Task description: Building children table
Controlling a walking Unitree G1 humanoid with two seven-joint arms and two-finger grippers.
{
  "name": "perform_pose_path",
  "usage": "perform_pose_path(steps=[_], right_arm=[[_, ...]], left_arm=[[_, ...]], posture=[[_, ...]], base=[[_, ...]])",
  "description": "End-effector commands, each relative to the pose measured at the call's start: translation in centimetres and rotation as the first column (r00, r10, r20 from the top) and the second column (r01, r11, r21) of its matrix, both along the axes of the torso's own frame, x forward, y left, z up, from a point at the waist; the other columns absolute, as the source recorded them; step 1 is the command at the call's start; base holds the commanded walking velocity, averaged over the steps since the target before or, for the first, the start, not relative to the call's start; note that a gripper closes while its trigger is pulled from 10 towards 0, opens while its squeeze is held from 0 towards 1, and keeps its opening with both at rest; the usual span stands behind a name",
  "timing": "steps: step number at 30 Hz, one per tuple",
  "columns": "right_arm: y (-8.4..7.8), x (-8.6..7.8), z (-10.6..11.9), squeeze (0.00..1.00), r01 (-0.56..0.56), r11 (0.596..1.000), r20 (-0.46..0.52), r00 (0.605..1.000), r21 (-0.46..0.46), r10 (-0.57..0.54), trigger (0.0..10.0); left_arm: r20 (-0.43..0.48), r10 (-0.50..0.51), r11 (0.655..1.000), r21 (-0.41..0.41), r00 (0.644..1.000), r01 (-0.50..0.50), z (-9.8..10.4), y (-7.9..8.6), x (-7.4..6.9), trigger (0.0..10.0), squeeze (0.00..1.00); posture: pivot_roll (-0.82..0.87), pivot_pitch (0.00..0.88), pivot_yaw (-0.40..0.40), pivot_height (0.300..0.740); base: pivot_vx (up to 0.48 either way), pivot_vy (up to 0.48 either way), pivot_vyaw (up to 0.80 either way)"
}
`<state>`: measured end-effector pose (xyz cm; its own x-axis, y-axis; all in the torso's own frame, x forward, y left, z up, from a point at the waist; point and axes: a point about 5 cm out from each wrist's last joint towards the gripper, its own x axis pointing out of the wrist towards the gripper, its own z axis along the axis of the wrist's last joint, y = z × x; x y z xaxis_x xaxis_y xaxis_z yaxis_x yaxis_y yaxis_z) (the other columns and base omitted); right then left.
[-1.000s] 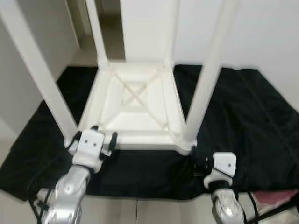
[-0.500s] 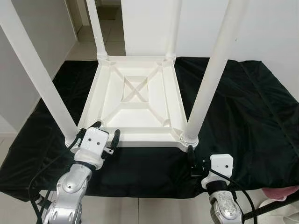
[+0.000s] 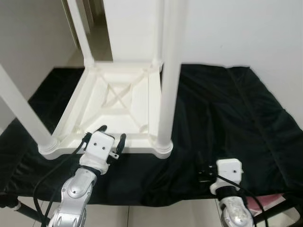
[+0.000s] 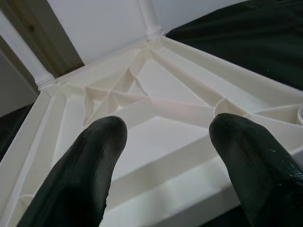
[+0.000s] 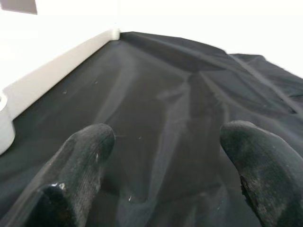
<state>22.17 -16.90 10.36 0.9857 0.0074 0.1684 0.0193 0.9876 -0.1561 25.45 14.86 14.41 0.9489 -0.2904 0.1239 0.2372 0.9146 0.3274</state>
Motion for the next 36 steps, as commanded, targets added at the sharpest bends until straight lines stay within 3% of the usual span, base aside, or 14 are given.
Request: perform_pose_path(steps=[1, 12, 21, 36], right_arm=[[0.7, 0.0, 0.1, 0.0, -0.033, 0.999, 0.008, 0.999, 0.003, 0.033, 10.0], [0.9, 0.0, 0.5, 0.0, -0.063, 0.998, 0.02, 0.998, -0.011, 0.063, 10.0], [1.2, 0.0, 0.3, 0.0, -0.06, 0.998, 0.016, 0.998, -0.004, 0.06, 10.0], [0.7, -0.6, -0.2, 0.0, -0.033, 0.999, 0.004, 0.999, -0.01, 0.033, 10.0]], left_arm=[[-0.011, 0.053, 0.999, 0.008, 0.999, -0.053, -0.4, 0.6, 0.1, 10.0, 0.0], [-0.033, 0.053, 0.998, -0.02, 0.998, -0.053, -0.5, 0.9, 0.2, 10.0, 0.0], [-0.035, 0.068, 0.997, -0.021, 0.997, -0.068, -0.5, 1.2, 0.1, 10.0, 0.0], [-0.012, 0.023, 0.999, 0.049, 1.0, -0.022, -0.6, 0.1, -0.3, 10.0, 0.0]], posture=[[-0.03, 0.029, 0.053, 0.74], [-0.03, 0.026, 0.061, 0.74], [-0.03, 0.034, 0.066, 0.74], [-0.03, 0.049, 0.074, 0.74]], base=[[0.0, 0.0, 0.0], [0.0, 0.0, 0.0], [0.0, 0.475, 0.0], [0.0, 0.0, 0.0]])
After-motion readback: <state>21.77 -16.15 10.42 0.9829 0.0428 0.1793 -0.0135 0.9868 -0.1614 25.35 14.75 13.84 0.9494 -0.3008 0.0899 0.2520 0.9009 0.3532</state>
